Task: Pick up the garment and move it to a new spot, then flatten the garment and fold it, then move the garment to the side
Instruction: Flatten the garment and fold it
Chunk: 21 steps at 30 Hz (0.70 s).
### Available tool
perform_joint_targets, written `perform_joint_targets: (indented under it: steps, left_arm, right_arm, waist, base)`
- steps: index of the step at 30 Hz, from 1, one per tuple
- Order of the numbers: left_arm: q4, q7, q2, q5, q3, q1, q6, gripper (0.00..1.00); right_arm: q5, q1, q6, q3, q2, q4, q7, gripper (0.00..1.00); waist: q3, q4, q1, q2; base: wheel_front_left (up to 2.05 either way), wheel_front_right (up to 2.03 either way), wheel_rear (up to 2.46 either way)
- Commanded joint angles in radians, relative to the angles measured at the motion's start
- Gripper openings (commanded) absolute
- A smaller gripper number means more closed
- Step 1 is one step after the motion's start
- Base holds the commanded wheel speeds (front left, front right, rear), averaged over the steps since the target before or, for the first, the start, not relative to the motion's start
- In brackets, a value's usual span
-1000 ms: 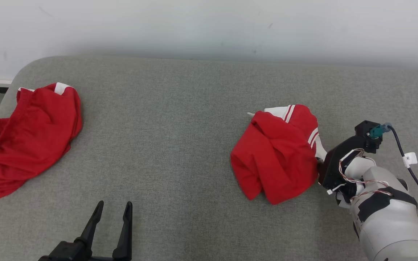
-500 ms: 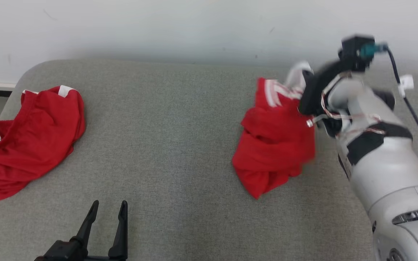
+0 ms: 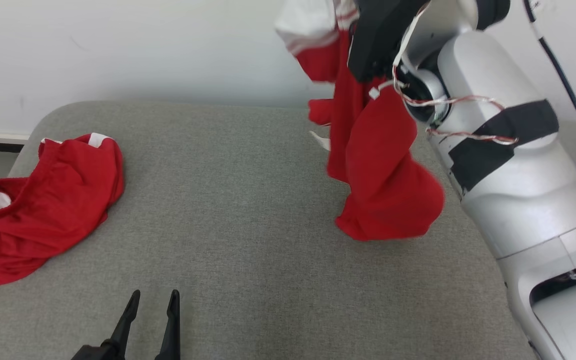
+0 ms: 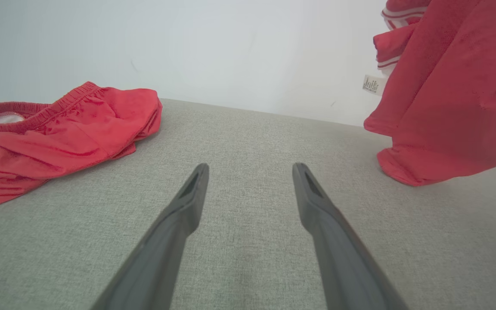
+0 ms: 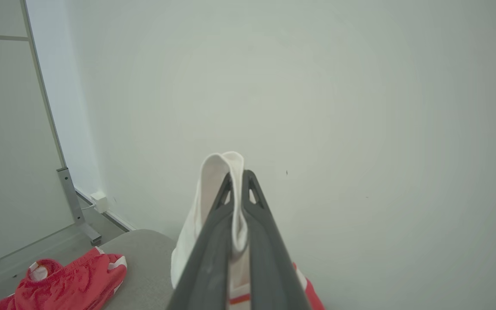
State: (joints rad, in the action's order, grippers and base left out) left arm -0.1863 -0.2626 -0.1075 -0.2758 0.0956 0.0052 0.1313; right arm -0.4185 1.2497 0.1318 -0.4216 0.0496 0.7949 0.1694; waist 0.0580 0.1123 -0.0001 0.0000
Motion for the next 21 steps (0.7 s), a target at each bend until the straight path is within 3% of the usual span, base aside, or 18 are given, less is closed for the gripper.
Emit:
perform_joint_targets:
  steps: [1, 4, 9, 14, 15, 21]
  left_arm:
    - [0.001, -0.003, 0.003, 0.008, 0.000, 0.018, -0.001, 1.00]
    - [0.001, -0.003, 0.003, 0.010, 0.000, 0.014, -0.001, 1.00]
    - [0.006, -0.003, 0.008, 0.012, 0.003, 0.010, -0.001, 1.00]
    - [0.009, -0.003, 0.013, 0.007, 0.010, 0.008, -0.001, 1.00]
    - [0.010, -0.003, 0.013, 0.006, 0.011, 0.007, -0.001, 1.00]
    - [0.015, -0.003, 0.014, 0.002, -0.006, 0.010, -0.001, 1.00]
  right_arm:
    - [-0.011, 0.025, -0.002, -0.002, 0.001, -0.018, -0.025, 0.00]
    - [-0.102, 0.041, -0.002, -0.005, 0.000, -0.046, -0.046, 0.00]
    - [-0.356, 0.092, -0.002, -0.064, 0.001, -0.059, -0.092, 0.00]
    - [-0.507, 0.164, -0.002, -0.122, 0.001, -0.022, -0.234, 0.00]
    - [-0.567, 0.200, -0.002, -0.135, 0.001, -0.009, -0.306, 0.00]
    - [-0.650, 0.231, -0.002, -0.203, 0.002, 0.124, -0.371, 0.00]
  waist:
    - [-0.004, 0.008, 0.0001, 0.0000]
    - [-0.005, 0.017, 0.0001, 0.0000]
    - [-0.001, 0.036, 0.0001, 0.0000]
    - [0.006, 0.051, 0.0001, 0.0000]
    - [0.009, 0.054, 0.0001, 0.0000]
    - [0.019, 0.041, 0.0001, 0.0000]
  base:
    - [0.00, 0.00, 0.00]
    - [0.00, 0.00, 0.00]
    - [0.00, 0.00, 0.00]
    - [0.00, 0.00, 0.00]
    - [0.00, 0.00, 0.00]
    - [0.00, 0.00, 0.00]
